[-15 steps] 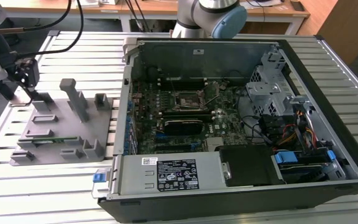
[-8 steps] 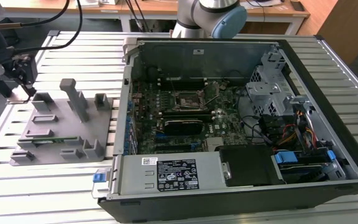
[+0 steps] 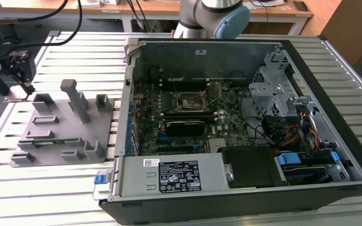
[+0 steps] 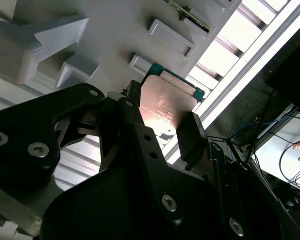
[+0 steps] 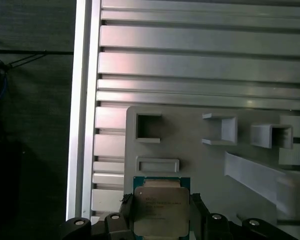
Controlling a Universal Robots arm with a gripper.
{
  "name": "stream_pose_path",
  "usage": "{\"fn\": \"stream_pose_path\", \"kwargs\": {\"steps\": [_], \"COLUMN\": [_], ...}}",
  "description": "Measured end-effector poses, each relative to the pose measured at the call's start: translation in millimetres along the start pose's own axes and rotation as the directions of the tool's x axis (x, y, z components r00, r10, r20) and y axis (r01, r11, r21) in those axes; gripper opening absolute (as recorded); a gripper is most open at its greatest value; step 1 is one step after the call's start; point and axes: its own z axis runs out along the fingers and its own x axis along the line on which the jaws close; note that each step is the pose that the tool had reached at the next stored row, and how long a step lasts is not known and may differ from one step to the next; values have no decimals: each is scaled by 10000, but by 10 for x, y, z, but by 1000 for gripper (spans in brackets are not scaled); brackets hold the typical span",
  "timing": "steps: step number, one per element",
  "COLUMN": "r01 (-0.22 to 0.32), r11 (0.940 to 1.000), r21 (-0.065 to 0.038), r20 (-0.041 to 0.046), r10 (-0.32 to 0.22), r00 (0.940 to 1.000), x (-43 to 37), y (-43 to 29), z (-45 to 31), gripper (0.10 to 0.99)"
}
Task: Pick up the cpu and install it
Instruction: 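Pick up the cpu and move it towards the insertion slot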
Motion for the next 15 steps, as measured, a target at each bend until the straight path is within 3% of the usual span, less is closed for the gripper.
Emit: {"fn": "stream_pose_path", "kwargs": {"steps": [15], "r01": [0], "r11": [10000], "r21": [0], "r20": [0], "r10": [0], "r00": [10000], "x": [1], "y": [13], "z": [-194], "gripper": [533]}}
